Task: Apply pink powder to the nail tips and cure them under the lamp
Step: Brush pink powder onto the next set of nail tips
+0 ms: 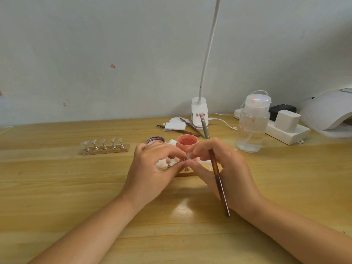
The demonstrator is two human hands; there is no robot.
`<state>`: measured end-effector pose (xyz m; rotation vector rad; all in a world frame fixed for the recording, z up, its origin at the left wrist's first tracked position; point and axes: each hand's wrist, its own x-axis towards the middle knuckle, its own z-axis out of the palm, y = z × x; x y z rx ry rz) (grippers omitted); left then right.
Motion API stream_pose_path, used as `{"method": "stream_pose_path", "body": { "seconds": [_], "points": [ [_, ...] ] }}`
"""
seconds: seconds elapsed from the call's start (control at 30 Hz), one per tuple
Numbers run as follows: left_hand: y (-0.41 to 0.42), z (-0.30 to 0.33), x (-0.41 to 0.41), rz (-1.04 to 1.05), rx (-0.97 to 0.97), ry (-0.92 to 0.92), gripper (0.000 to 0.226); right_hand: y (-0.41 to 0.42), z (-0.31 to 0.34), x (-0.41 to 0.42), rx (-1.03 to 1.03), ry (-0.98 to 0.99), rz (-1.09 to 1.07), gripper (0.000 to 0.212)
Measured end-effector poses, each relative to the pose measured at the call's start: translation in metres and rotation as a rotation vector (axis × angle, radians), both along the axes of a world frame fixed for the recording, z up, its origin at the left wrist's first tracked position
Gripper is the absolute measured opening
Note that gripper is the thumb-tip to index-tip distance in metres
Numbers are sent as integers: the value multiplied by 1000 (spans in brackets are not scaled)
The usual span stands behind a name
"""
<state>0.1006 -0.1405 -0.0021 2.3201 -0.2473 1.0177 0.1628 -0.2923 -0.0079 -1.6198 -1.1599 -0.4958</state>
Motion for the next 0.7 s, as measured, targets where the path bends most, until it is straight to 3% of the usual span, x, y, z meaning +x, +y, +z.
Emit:
{"method": "stream_pose_path", "body": {
  "seconds": [0.17,0.27,0.47,0.7],
  "points": [
    [-1,2,0,9,-151,-13,15,1,3,-1,-3,-18,22,25],
    [2,3,2,3,-239,-16,23,-2,18,2,30,56,38,9],
    [6,0,5,1,-279,-40,33,1,53,26,-24,477,-25,49],
    [9,-1,6,-9,-330,6,21,20,62,60,-254,412,-155,37]
  ]
}}
